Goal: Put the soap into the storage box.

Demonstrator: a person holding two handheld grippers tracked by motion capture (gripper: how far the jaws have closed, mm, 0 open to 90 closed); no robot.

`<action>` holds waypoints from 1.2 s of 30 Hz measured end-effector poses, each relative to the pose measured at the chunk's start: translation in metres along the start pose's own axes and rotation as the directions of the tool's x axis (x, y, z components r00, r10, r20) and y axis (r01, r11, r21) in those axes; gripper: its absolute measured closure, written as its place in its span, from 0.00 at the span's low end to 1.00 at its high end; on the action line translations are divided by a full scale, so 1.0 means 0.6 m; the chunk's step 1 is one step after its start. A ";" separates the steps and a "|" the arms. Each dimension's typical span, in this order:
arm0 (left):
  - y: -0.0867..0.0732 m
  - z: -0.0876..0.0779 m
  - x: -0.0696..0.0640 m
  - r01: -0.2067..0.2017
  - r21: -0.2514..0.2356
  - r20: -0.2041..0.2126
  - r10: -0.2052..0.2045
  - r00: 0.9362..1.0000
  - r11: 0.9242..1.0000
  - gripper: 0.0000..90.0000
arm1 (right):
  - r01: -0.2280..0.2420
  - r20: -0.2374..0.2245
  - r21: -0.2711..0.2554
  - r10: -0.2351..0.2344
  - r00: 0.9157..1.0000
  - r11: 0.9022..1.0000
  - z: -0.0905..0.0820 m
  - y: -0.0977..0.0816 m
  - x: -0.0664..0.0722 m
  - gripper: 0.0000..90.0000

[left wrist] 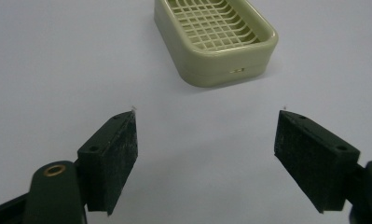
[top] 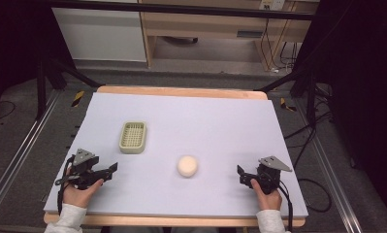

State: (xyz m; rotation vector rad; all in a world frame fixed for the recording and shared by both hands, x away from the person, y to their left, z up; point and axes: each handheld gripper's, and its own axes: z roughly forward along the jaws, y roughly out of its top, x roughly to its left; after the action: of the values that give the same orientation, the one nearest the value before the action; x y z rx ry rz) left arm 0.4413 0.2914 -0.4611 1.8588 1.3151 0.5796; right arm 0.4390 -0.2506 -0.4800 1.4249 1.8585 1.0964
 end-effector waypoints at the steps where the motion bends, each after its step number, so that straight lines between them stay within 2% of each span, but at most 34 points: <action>1: 0.000 0.000 0.000 0.000 0.000 0.000 0.000 1.000 1.000 0.24 | 0.000 0.000 0.000 0.000 1.000 1.000 0.000 0.000 0.000 0.04; 9: 0.004 0.001 -0.009 0.002 0.001 0.015 -0.002 1.000 1.000 0.24 | -0.001 -0.003 0.001 0.001 1.000 1.000 0.002 -0.001 0.000 0.04; 15: 0.008 -0.001 -0.019 -0.011 -0.005 0.027 0.011 1.000 1.000 0.24 | 0.005 0.004 0.002 -0.005 1.000 1.000 0.004 -0.002 0.001 0.04; 20: 0.011 0.001 -0.028 -0.031 0.008 0.039 0.030 0.999 0.999 0.23 | -0.001 0.002 -0.005 0.001 1.000 1.000 0.004 -0.002 0.000 0.04; 36: 0.023 0.010 -0.062 -0.058 0.000 0.075 0.057 0.996 0.998 0.22 | -0.010 0.001 0.000 0.010 1.000 1.000 0.006 -0.004 0.002 0.04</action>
State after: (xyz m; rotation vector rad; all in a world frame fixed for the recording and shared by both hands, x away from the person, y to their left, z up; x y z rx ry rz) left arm 0.4400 0.2529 -0.4514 1.9067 1.2171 0.5333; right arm 0.4405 -0.2487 -0.4839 1.4357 1.8525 1.1009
